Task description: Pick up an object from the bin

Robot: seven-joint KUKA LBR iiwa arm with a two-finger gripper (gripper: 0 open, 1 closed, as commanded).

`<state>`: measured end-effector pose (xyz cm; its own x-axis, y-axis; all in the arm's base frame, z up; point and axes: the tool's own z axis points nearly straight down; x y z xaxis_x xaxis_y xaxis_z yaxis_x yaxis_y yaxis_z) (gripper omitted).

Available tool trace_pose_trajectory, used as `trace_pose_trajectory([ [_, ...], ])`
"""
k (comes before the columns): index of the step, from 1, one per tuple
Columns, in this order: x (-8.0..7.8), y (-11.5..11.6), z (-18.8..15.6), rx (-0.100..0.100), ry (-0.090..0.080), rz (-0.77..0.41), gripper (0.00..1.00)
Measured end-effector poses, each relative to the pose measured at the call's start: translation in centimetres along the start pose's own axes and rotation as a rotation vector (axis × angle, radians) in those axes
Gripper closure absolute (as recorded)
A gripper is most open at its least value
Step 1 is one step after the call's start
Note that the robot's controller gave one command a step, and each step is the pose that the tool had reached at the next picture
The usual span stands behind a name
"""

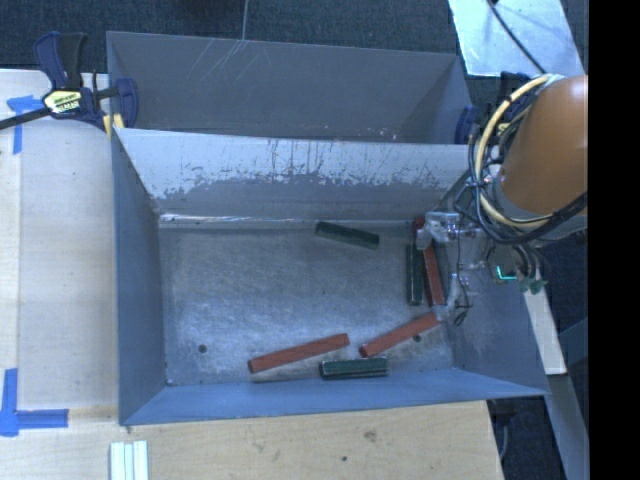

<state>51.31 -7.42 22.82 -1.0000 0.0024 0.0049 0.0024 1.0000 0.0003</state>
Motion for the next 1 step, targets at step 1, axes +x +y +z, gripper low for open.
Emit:
trace_pose_trajectory([
  [1, 0.97, 1.43, -4.83, 0.002, -0.013, -0.137, 0.0],
])
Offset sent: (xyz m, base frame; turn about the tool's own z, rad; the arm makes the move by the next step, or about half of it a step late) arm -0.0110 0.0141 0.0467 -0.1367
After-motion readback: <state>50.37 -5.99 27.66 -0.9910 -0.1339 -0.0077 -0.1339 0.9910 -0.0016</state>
